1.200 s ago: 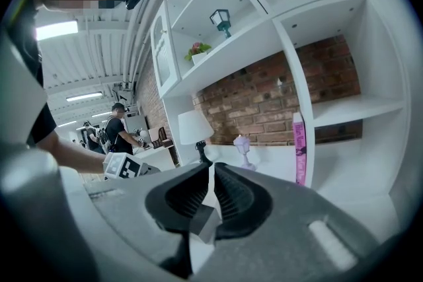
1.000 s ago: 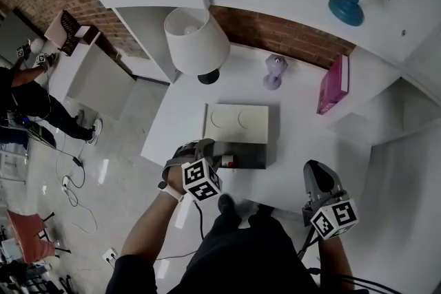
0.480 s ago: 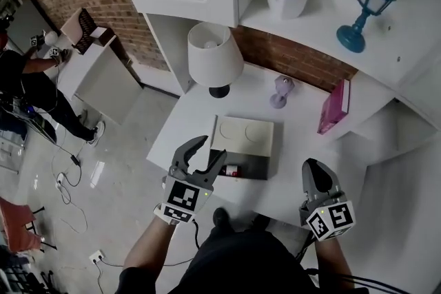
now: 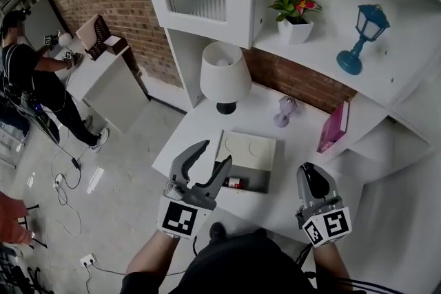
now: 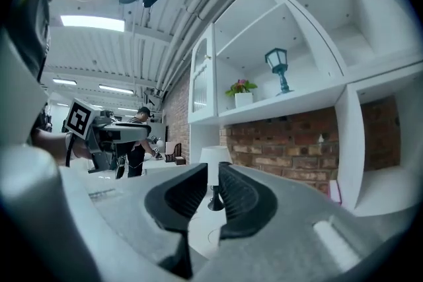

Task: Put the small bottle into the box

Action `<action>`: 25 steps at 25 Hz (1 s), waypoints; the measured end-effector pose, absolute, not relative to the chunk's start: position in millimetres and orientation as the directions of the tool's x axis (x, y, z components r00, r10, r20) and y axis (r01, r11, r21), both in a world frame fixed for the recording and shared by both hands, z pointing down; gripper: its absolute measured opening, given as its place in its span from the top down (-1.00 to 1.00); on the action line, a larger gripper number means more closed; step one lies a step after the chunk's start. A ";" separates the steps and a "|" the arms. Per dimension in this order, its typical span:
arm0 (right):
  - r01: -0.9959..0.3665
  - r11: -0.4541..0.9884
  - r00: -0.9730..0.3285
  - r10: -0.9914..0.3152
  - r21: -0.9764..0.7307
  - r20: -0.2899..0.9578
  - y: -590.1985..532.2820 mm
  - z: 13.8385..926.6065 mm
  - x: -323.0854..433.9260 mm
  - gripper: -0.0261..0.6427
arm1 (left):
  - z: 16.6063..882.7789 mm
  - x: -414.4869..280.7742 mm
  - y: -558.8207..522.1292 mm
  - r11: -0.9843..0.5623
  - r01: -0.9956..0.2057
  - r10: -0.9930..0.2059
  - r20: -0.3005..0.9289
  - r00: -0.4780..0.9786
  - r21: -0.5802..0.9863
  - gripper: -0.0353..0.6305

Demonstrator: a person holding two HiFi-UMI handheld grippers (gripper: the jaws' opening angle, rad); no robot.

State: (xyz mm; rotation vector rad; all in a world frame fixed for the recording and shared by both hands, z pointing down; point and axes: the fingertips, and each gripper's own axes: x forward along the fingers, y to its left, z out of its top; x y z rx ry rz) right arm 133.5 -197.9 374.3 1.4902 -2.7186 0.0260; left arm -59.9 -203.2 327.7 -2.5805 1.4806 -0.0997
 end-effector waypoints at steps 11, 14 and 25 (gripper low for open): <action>-0.853 0.517 -0.518 -0.855 0.067 -0.005 -201.8 350.6 134.5 0.84 | 316.7 -73.4 -200.0 -0.444 -0.887 -0.888 -0.065 0.455 -0.127 0.26; -0.850 0.521 -0.523 -0.852 0.075 -0.007 -202.5 351.0 134.0 0.83 | 319.2 -72.6 -202.0 -0.444 -0.887 -0.889 -0.061 0.453 -0.125 0.26; -0.851 0.517 -0.521 -0.853 0.096 -0.021 -205.3 347.6 136.8 0.83 | 325.9 -71.9 -209.7 -0.444 -0.888 -0.891 -0.044 0.451 -0.119 0.26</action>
